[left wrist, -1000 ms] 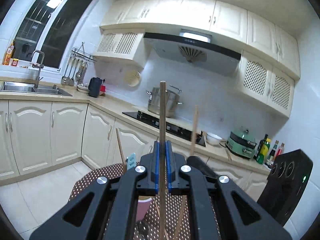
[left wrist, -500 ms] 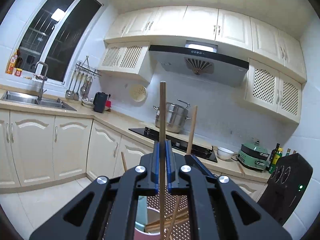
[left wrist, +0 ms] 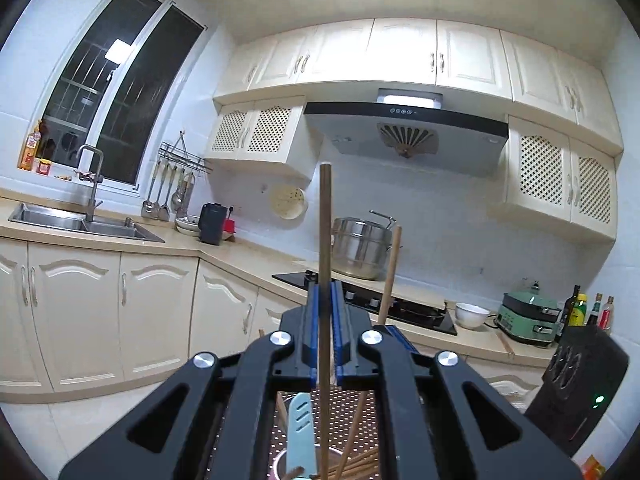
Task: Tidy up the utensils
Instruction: 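Lift both held chopsticks and carry them up over the pink cup, then open the left gripper over the pink cup while the right releases its chopstick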
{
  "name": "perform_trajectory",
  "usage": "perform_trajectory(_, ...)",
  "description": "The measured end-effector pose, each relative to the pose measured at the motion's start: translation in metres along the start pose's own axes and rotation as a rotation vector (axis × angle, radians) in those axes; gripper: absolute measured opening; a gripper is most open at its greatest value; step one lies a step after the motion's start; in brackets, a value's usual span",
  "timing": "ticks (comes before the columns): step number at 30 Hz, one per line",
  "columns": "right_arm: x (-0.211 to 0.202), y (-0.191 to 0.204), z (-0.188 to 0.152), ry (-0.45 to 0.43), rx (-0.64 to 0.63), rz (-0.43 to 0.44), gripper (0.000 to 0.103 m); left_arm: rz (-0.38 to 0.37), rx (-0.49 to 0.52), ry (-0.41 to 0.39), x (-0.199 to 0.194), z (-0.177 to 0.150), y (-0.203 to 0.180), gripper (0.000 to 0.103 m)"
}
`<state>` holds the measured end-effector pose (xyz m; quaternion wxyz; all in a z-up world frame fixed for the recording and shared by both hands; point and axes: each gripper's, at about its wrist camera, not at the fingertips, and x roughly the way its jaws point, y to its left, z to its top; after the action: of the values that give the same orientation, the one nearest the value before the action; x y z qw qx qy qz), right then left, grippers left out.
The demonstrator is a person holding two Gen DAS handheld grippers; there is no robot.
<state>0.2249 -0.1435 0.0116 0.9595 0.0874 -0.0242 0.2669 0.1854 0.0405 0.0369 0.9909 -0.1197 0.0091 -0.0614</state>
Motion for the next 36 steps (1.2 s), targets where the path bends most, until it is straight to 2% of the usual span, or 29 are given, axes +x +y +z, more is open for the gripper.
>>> perform_trajectory(7,0.001,-0.001,-0.005,0.014,0.006,-0.009,0.007,0.009,-0.003,0.043,0.012,-0.009,0.006,0.006)
perform_trajectory(11,0.002,-0.002,-0.005,0.021,0.004,-0.013,0.007,0.009,0.004,0.107,0.018,-0.019,0.008,0.006)
perform_trajectory(15,0.000,-0.001,-0.005,0.030,0.001,-0.016,0.007,0.001,-0.010,0.130,0.017,-0.022,0.011,0.007)
perform_trajectory(16,0.000,-0.001,-0.005,0.035,-0.001,-0.016,0.007,0.003,-0.008,0.133,0.017,-0.022,0.011,0.012)
perform_trajectory(17,0.000,0.000,-0.005,0.039,-0.003,-0.017,0.007,0.006,-0.010,0.134,0.016,-0.020,0.012,0.024)
perform_trajectory(18,0.000,0.000,-0.004,0.043,-0.004,-0.017,0.007,0.009,-0.014,0.128,0.014,-0.019,0.012,0.027)
perform_trajectory(26,-0.004,0.005,-0.002,0.087,-0.008,-0.023,0.007,0.033,-0.022,0.120,0.001,-0.010,0.015,0.036)
perform_trajectory(36,-0.013,0.018,0.008,0.138,-0.034,-0.060,0.007,0.119,-0.014,0.144,-0.018,0.005,0.019,0.042)
